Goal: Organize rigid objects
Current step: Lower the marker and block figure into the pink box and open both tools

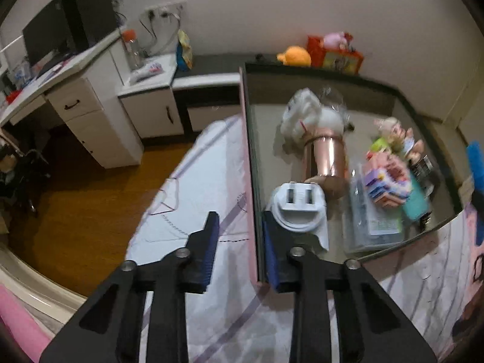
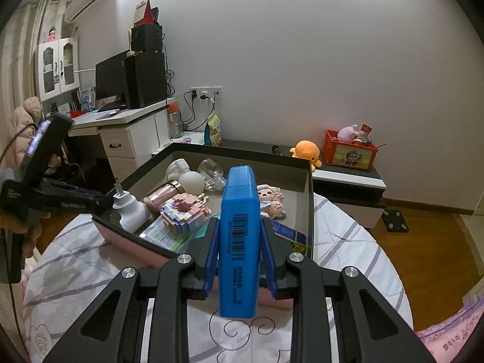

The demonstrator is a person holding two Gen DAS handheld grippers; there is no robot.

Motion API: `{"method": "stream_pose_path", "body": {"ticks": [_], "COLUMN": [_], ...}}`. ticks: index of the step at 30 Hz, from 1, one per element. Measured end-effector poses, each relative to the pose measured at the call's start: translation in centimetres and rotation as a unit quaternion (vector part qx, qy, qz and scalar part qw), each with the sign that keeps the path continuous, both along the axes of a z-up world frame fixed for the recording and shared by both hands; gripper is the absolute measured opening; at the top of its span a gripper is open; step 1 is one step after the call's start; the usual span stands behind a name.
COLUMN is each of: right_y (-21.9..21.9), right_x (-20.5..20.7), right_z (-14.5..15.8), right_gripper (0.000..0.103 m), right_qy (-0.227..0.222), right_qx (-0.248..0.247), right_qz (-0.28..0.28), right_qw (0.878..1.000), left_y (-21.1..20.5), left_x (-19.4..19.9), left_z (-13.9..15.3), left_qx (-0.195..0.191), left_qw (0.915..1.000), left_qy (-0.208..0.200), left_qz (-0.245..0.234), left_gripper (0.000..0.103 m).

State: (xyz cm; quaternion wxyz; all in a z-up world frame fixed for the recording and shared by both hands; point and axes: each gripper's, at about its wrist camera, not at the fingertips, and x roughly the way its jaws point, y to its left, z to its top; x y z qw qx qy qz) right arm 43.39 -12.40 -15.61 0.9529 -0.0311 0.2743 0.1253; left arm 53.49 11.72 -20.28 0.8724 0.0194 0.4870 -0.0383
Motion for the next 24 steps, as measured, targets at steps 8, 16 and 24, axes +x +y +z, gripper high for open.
{"method": "stream_pose_path", "body": {"ticks": [8,16,24], "right_y": [-0.3,-0.5,-0.9], "right_x": [2.0,5.6,6.3], "right_z": [-0.7,-2.3,-2.8], "right_gripper": [0.027,0.027,0.027], "right_qy": [0.018,0.051,0.053], "right_qx": [-0.013,-0.022,-0.036], "right_qz": [-0.007,-0.018,-0.045], "right_qw": [1.0,0.998,0.997], "left_y": [-1.0,-0.9,-1.1], "left_x": [0.5,0.7,0.8], "left_z": [-0.6,-0.5,-0.4], "left_qx": [0.012,0.018,0.025], "left_qw": [0.9999,0.9997,0.9996], "left_qy": [-0.011,-0.012,-0.013], "left_qz": [-0.005,-0.007,-0.006], "left_gripper": [0.006,0.006,0.006]}}
